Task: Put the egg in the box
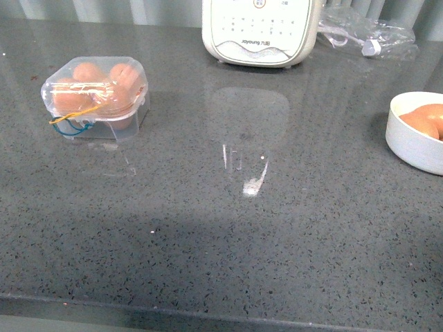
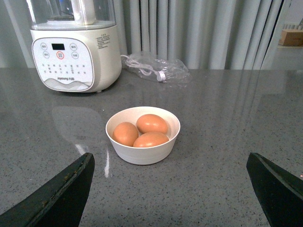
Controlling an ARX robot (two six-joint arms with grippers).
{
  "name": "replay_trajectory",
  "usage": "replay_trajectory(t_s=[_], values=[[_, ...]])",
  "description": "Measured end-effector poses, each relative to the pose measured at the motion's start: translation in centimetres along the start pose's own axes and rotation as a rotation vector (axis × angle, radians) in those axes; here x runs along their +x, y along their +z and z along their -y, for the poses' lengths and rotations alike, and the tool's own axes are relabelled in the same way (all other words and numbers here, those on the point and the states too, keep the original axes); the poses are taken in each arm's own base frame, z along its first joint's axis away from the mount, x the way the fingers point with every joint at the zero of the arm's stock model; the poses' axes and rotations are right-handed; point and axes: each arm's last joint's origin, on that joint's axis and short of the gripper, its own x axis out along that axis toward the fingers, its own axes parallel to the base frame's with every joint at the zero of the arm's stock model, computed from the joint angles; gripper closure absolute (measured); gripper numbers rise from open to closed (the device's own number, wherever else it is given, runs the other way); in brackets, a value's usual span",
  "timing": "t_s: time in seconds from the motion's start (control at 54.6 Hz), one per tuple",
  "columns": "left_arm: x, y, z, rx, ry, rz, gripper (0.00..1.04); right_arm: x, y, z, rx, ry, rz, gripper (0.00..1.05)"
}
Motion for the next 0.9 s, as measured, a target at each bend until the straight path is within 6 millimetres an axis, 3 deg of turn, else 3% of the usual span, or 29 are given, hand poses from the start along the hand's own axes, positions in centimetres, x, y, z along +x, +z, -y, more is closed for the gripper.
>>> replay_trajectory(t_s=[0.146,0.201,0.329,0.421,0.604,0.897], values=[[-1.1,-0.8,-1.6,-0.002,0.040,-0.001,0.08,0.0,0.0,0.0,0.000,0.000,0.000,0.07],[-1.2,-1.3,-1.4,0.021,0.098,0.082,0.16,0.0,0.0,0.0,0.000,0.000,0.000,0.07],[-1.6,-3.2,1.1,0.030,0.122,0.221,0.38,0.0,0.0,0.0,0.000,0.001,0.000,0.07],[-2.0,-5.0,3.6,0.006,0.106,0.238,0.61,0.0,0.0,0.0,0.000,0.000,0.000,0.07],[-2.4,-7.5,6.3,-0.014,0.110,0.234,1.02,0.0,0.0,0.0,0.000,0.000,0.000,0.07],[-3.1,-9.4,8.3,-0.014,0.104,0.237,1.01,0.0,0.0,0.0,0.000,0.000,0.000,0.07]])
